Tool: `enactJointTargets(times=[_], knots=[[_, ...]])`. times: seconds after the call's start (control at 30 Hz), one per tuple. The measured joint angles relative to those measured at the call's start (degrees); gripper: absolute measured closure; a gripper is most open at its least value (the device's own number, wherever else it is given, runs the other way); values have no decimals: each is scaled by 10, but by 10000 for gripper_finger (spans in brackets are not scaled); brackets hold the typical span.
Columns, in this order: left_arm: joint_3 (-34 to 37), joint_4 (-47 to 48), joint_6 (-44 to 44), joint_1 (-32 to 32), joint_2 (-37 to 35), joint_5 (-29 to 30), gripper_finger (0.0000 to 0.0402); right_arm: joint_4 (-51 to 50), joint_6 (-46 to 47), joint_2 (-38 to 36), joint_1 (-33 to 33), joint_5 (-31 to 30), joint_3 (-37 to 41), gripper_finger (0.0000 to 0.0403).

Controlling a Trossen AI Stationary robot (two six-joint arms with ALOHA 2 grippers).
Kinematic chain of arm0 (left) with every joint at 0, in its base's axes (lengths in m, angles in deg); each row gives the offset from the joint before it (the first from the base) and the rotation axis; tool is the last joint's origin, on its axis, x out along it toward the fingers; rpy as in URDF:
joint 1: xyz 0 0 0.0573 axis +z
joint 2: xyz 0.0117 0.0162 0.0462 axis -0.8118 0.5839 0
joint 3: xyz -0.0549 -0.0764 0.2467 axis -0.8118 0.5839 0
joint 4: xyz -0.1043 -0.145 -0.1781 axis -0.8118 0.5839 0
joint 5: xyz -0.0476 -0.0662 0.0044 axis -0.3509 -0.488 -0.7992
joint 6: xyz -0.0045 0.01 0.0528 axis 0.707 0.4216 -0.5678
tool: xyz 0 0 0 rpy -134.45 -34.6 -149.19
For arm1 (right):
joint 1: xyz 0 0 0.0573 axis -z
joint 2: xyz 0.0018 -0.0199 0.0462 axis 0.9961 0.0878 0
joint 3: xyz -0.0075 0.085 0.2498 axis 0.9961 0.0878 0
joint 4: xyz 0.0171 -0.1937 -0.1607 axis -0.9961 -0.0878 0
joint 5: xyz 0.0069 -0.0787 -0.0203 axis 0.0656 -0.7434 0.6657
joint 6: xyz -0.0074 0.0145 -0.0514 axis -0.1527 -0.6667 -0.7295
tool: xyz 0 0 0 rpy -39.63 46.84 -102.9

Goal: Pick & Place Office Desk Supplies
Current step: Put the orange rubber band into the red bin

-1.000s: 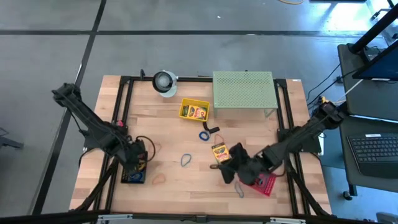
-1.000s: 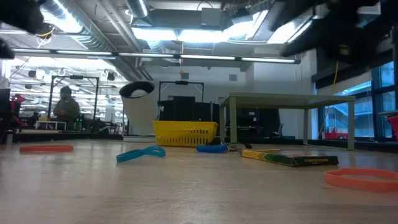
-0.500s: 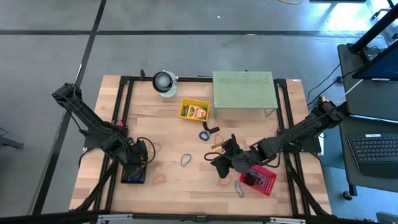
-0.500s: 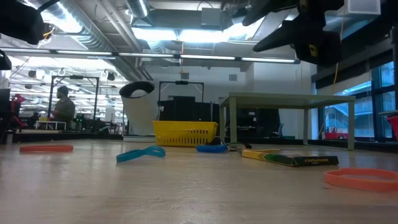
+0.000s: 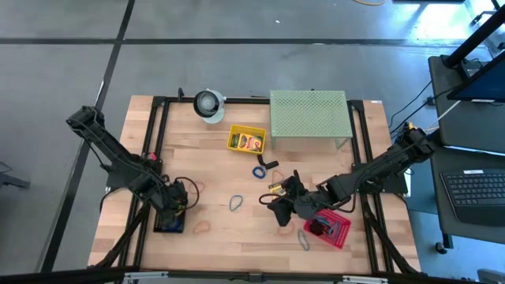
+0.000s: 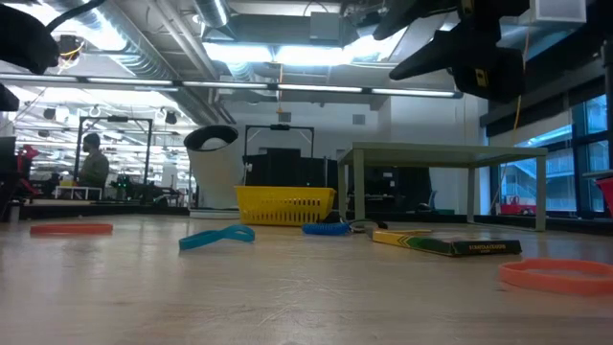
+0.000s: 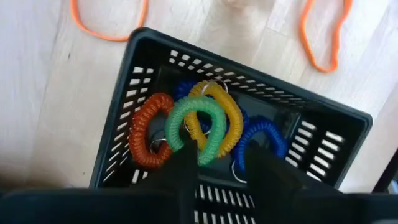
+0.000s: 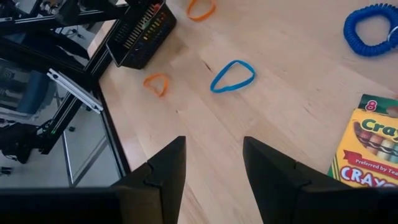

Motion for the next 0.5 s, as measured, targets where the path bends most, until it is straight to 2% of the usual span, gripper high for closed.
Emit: enactJointTargets(times=[0.13, 0.27, 0.37, 0.5], knots=[[0, -10, 10, 9, -6, -18, 242, 0, -2, 0, 0, -1, 0, 241], [-14, -34, 29, 25, -21, -23, 229, 0, -11, 0, 1, -1, 0, 241], [-36, -43, 8, 39, -29, 0, 229, 0, -13, 0, 1, -3, 0, 241], [-61, -47, -42, 62, -28, 62, 236, 0, -21, 0, 2, -10, 0, 241]])
